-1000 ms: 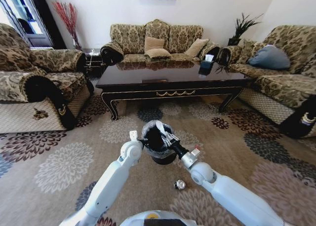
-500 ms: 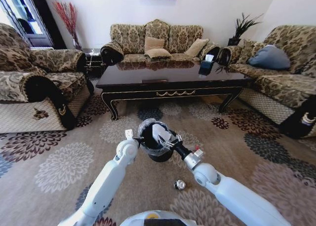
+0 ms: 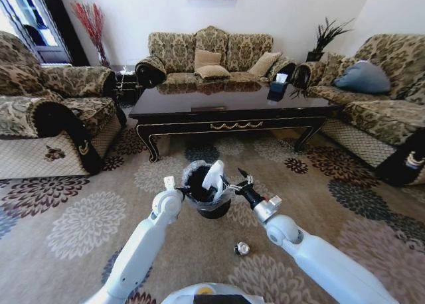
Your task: Move to the front of the table and pick up the trash from the floor, then place it into the trash bin.
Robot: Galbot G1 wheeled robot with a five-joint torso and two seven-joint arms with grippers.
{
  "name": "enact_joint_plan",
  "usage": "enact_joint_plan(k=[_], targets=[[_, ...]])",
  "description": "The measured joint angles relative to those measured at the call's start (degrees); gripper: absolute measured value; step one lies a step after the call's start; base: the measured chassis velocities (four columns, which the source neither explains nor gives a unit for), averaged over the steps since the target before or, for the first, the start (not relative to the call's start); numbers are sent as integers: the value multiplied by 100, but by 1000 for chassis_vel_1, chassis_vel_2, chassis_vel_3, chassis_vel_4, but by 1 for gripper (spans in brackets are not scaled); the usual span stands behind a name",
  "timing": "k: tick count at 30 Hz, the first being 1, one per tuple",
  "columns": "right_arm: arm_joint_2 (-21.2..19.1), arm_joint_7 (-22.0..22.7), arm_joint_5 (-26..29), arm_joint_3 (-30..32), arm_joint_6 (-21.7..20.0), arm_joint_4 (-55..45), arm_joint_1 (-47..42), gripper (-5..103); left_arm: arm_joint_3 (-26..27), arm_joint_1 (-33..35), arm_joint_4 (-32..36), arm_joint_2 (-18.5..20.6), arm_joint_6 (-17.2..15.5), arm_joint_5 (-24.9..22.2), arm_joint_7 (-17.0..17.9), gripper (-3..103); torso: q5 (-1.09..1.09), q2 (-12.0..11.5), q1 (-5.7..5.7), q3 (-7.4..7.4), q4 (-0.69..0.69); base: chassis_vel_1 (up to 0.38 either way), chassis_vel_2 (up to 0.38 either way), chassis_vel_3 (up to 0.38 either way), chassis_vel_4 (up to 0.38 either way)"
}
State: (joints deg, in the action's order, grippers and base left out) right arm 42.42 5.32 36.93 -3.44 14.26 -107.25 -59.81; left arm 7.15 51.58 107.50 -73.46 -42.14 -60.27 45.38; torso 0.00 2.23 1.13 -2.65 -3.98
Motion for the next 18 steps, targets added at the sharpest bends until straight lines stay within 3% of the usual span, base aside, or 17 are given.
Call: enact_joint_plan(k=[7,18], targets=[[-75,-7,-417,-189,-49,26,-179,100,153,38,30,9,0,0,-32,2,0,0,0,0,0,0,0,0,0],[-200,-15,-464,-188,18,43,-265,100,435,31,-81,53,1,19,-140,2,0,0,0,0,0,0,0,0,0]])
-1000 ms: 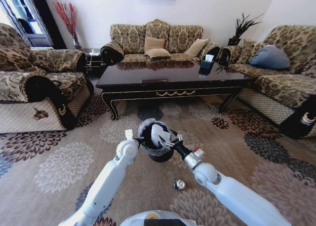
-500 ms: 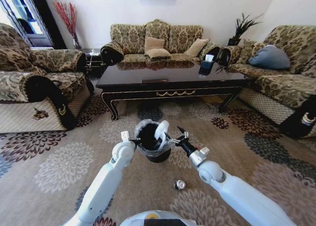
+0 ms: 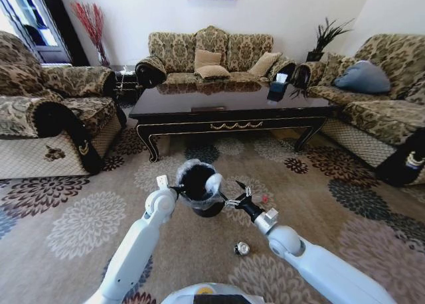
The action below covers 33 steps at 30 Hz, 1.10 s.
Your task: Move to the front of the table and pick up the trash from the floor, then place it into the trash bin.
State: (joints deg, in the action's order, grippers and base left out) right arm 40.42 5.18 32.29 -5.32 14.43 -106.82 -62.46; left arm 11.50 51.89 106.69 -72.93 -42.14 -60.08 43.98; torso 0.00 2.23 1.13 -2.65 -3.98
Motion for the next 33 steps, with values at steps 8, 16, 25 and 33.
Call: enact_joint_plan(k=[8,16,25,33], targets=[[114,490,67,234,-425,144,-65,100,342,80,121,75,-1,-23,-24,2,-1,0,0,0,-2,0,0,0,0],[573,1635,1047,570,-1545,580,-296,100,1278,355,212,316,-1,-135,55,2,-1,0,0,0,3,0,0,0,0],[1092,3499,2836,531,-2951,717,-354,100,2055,683,543,481,2,-519,371,2,-1,0,0,0,1,0,0,0,0],[1428,4250,3719,847,-3340,548,-492,100,2783,1073,605,622,3,-808,417,2,-2,0,0,0,1,0,0,0,0]])
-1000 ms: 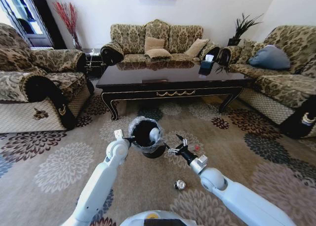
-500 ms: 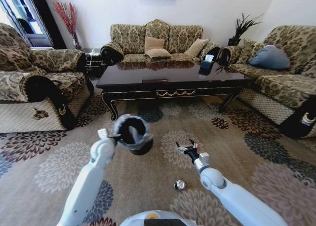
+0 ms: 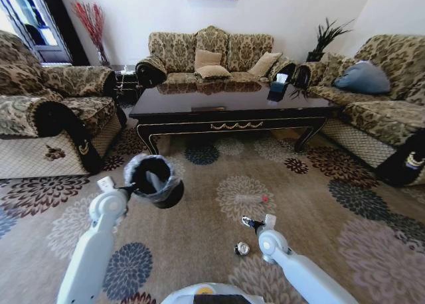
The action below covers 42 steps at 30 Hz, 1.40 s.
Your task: Move to the front of the table and pick up the trash from the floor, then place it into the trash bin.
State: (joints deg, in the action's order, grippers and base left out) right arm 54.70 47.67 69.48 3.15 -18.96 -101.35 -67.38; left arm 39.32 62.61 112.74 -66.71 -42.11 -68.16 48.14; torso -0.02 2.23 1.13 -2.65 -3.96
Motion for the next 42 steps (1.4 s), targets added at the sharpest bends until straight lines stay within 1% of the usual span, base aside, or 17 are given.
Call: enact_joint_plan(k=[1,3,6,10,14,15,17,20,24,28,33,34,36,38,39,40,42], targets=[[7,37,63,22,-25,-16,-21,100,28,17,9,6,0,-20,5,2,0,0,0,0,0,0,0,0,0],[79,339,608,172,-246,-93,-155,100,144,156,113,33,-1,-131,31,2,0,0,0,0,-2,0,0,0,0],[167,479,842,232,-332,-86,-226,100,190,248,209,41,-1,-178,50,2,0,0,0,0,-3,0,0,0,0],[390,527,929,305,-383,73,-286,100,283,411,411,58,-1,-263,92,2,1,0,0,0,-2,0,0,0,0],[807,454,596,332,-452,440,-298,100,440,678,623,93,-2,-307,129,2,0,0,0,0,-1,0,0,0,0],[807,454,596,332,-452,440,-298,100,440,678,623,93,-2,-307,129,2,0,0,0,0,-1,0,0,0,0],[992,421,438,294,-483,592,-287,100,511,772,676,95,-2,-313,138,2,1,0,0,0,-1,0,0,0,0],[1368,408,194,257,-525,871,-260,100,685,986,764,96,-3,-327,141,2,1,0,0,0,0,0,0,0,0],[1497,401,-45,313,-529,1033,-314,100,764,1119,840,111,-4,-337,144,2,0,0,0,-1,0,0,0,0,0],[1508,320,-96,380,-525,1137,-351,100,809,1136,899,134,-4,-392,161,2,0,0,0,-1,-3,0,0,0,0],[1548,74,-169,505,-460,1384,-408,100,895,1231,1017,163,-3,-473,194,2,2,0,0,0,-1,0,0,0,0],[1556,29,-192,514,-448,1409,-415,103,897,1250,1020,156,-4,-473,195,2,1,0,0,0,-1,0,0,0,0],[1565,-25,-213,516,-442,1425,-421,100,897,1267,1021,139,-4,-467,195,2,1,0,0,0,-1,0,0,0,0],[1578,-62,-240,512,-440,1427,-427,90,889,1280,1021,114,-4,-442,195,2,1,-1,0,0,-1,0,0,0,0],[1583,-62,-248,504,-439,1425,-429,90,881,1281,1020,106,-4,-428,195,2,2,-1,0,0,-1,0,0,0,0],[1586,-59,-274,477,-438,1393,-447,80,864,1273,1006,87,-3,-403,195,2,2,-1,0,0,-1,0,0,0,0],[1580,-56,-291,464,-435,1356,-463,80,857,1263,997,80,-4,-400,195,2,1,-1,0,0,-1,0,0,0,0]])
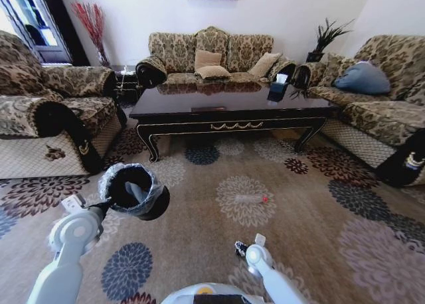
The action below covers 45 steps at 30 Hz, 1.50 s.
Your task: Move to the front of the table and pick up the trash from the floor, then place it into the trash bin.
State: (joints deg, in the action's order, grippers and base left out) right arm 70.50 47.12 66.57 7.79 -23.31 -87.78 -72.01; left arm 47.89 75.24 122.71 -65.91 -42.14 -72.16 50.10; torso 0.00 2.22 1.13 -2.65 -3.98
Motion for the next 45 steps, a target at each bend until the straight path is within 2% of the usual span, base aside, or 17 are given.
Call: enact_joint_plan(k=[3,5,14,16,19,21,23,25,27,28,29,31,33,35,39,41,45], targets=[[-76,21,-41,-33,17,-147,-87,66,-10,-40,-43,-6,0,4,-6,2,1,0,0,0,0,0,0,0,0],[-108,23,-53,-37,21,-184,-110,63,-12,-52,-62,-9,0,7,-9,2,1,0,0,0,0,0,0,0,0],[-464,4,-45,101,121,-630,-163,63,-263,-112,-182,-98,0,166,-69,2,2,0,0,0,0,0,0,0,0],[-554,3,2,140,136,-793,-147,63,-398,-128,-185,-121,1,200,-79,2,2,0,0,0,0,0,0,0,0],[-883,-170,39,159,332,-1295,-34,63,-901,-197,-255,-171,1,380,-135,2,2,0,0,0,-1,0,0,0,0],[-946,-272,2,150,410,-1362,-2,63,-994,-221,-270,-174,1,410,-145,2,1,0,0,0,1,0,0,0,0],[-1202,-927,-253,65,909,-1576,196,63,-1556,-444,-399,-182,0,607,-220,2,2,0,0,0,-1,0,0,0,0],[-1243,-1056,-304,52,1009,-1594,237,63,-1620,-478,-422,-181,0,635,-231,2,3,0,0,-1,-2,0,0,0,0],[-1474,-2035,-605,-19,1734,-1631,534,63,-2212,-831,-692,-154,1,840,-302,2,1,0,0,0,-1,0,0,0,0],[-1539,-2373,-644,-45,1979,-1633,625,63,-2401,-960,-789,-141,1,874,-305,2,2,0,0,-1,-1,0,0,0,0],[-1539,-2373,-644,-45,1979,-1633,625,63,-2401,-960,-789,-141,1,874,-305,2,2,0,0,-1,-1,0,0,0,0],[-1677,-3048,-668,-124,2479,-1639,829,63,-2824,-1272,-1022,-135,1,903,-310,2,2,0,1,-1,1,0,0,0,0],[-1805,-3529,-686,-253,2855,-1641,1034,63,-3227,-1585,-1274,-167,1,905,-323,2,2,0,1,-1,0,0,0,0,0],[-1840,-3660,-686,-300,2948,-1641,1098,63,-3351,-1688,-1360,-184,1,906,-325,2,2,0,1,-1,0,0,0,0,0],[-2028,-4366,-685,-732,3349,-1610,1565,63,-4140,-2398,-2053,-411,0,961,-349,2,2,0,1,-1,-1,0,0,0,0],[-2046,-4438,-694,-800,3383,-1597,1626,63,-4214,-2486,-2143,-460,1,981,-351,2,2,0,1,-1,0,0,0,0,0],[-2078,-4647,-849,-1263,3484,-1494,1940,63,-4492,-2994,-2612,-913,1,1032,-381,2,2,0,1,-1,0,0,0,0,0]])
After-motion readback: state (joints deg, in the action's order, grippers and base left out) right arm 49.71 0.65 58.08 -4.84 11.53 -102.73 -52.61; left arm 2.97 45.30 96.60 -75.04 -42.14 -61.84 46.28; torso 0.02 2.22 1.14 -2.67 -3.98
